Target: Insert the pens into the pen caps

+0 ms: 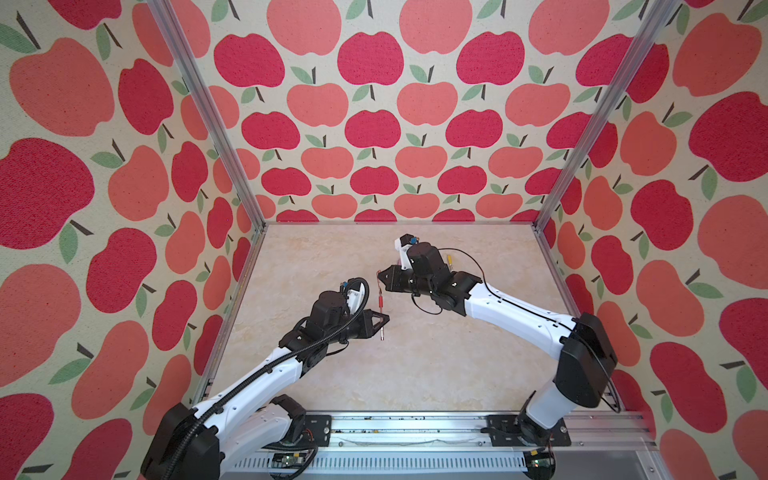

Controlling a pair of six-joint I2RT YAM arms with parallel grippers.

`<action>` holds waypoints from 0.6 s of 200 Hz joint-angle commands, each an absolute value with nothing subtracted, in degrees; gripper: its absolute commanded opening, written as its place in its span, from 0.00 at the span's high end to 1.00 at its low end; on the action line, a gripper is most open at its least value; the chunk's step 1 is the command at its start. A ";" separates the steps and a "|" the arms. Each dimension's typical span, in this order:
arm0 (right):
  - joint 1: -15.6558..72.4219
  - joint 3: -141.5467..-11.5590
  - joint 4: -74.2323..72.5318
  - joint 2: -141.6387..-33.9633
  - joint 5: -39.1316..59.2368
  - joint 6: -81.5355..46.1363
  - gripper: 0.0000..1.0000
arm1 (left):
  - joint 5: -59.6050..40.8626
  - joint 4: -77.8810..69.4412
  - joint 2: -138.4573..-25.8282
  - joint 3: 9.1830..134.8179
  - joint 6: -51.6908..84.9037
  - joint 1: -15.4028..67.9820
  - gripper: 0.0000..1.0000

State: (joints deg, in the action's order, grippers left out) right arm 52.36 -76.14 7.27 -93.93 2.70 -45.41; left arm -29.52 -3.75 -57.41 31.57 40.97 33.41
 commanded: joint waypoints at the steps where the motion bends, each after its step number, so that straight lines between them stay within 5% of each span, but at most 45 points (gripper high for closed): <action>1: 52.91 -75.33 6.42 -91.46 2.85 -46.10 0.95 | -28.44 -6.23 -56.95 32.70 39.99 32.99 1.00; 120: 54.91 -74.72 5.80 -91.12 1.95 -46.41 0.96 | -27.89 -6.28 -55.62 31.73 40.25 32.16 1.00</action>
